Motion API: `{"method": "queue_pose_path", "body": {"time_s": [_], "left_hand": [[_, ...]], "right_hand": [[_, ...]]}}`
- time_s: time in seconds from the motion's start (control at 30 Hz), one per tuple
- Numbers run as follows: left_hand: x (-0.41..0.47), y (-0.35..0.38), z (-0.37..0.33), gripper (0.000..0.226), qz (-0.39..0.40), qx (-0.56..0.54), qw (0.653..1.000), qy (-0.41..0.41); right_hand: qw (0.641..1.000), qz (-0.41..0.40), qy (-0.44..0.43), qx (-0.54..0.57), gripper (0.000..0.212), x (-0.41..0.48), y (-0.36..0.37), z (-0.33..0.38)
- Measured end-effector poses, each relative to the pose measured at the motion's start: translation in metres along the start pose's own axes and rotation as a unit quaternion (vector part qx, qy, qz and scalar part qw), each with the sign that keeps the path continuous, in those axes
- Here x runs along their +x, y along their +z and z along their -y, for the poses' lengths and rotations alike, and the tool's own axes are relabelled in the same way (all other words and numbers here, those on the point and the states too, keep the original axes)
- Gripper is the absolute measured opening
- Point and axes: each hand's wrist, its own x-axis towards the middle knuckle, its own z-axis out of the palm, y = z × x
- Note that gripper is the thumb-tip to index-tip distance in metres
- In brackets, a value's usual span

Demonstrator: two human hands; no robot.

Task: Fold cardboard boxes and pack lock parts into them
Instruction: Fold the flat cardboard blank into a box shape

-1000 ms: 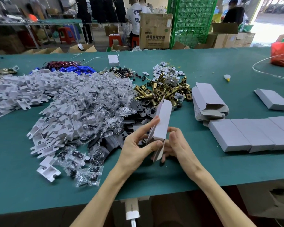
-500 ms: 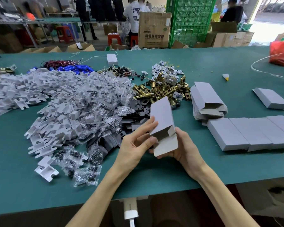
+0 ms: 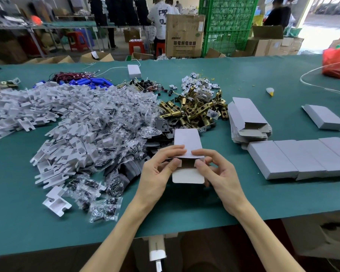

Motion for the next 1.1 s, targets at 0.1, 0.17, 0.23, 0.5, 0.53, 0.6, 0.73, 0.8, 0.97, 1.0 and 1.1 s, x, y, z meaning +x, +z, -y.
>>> {"method": "queue_pose_path", "body": {"time_s": [0.1, 0.17, 0.23, 0.5, 0.53, 0.6, 0.73, 0.8, 0.97, 1.0, 1.1], "left_hand": [[-0.001, 0.001, -0.002, 0.020, 0.006, -0.016, 1.000, -0.007], [-0.003, 0.000, -0.004, 0.019, 0.015, -0.055, 0.998, -0.029], [-0.004, 0.000, -0.006, 0.027, 0.049, -0.088, 0.994, -0.046], [-0.006, 0.006, -0.005, 0.072, 0.101, -0.052, 0.992, -0.055], [-0.006, 0.005, -0.004, 0.062, 0.081, -0.038, 0.995, -0.043], [-0.006, 0.002, -0.001, 0.047, 0.048, -0.021, 0.998, -0.029], [-0.006, 0.000, 0.001, 0.028, 0.007, -0.042, 0.999, -0.021], [-0.004, -0.002, 0.002, 0.025, -0.006, -0.050, 0.998, -0.023], [-0.004, -0.003, 0.003, 0.023, 0.004, -0.039, 0.999, -0.017], [-0.004, -0.003, 0.003, 0.026, 0.007, -0.033, 0.999, -0.015], [-0.005, -0.003, 0.003, 0.032, 0.009, -0.020, 0.999, -0.024]], "right_hand": [[1.000, -0.006, 0.014, 0.003, 0.021, 0.001, -0.001, -0.002], [1.000, -0.009, 0.020, 0.016, 0.022, 0.002, -0.002, -0.003], [0.999, -0.018, 0.021, 0.038, 0.024, 0.002, -0.003, -0.005], [0.996, -0.028, 0.035, 0.079, 0.024, 0.004, -0.006, -0.009], [0.996, -0.020, 0.036, 0.077, 0.024, 0.004, -0.006, -0.009], [0.996, -0.002, 0.039, 0.074, 0.021, 0.004, -0.005, -0.008], [0.994, 0.038, 0.047, 0.087, 0.024, 0.002, -0.002, -0.004], [0.994, 0.053, 0.049, 0.087, 0.026, 0.001, -0.001, -0.003], [0.993, 0.057, 0.055, 0.082, 0.028, 0.002, 0.001, -0.002], [0.994, 0.055, 0.056, 0.078, 0.028, 0.002, 0.001, -0.002], [0.995, 0.049, 0.059, 0.068, 0.026, 0.002, 0.002, -0.004]]}}
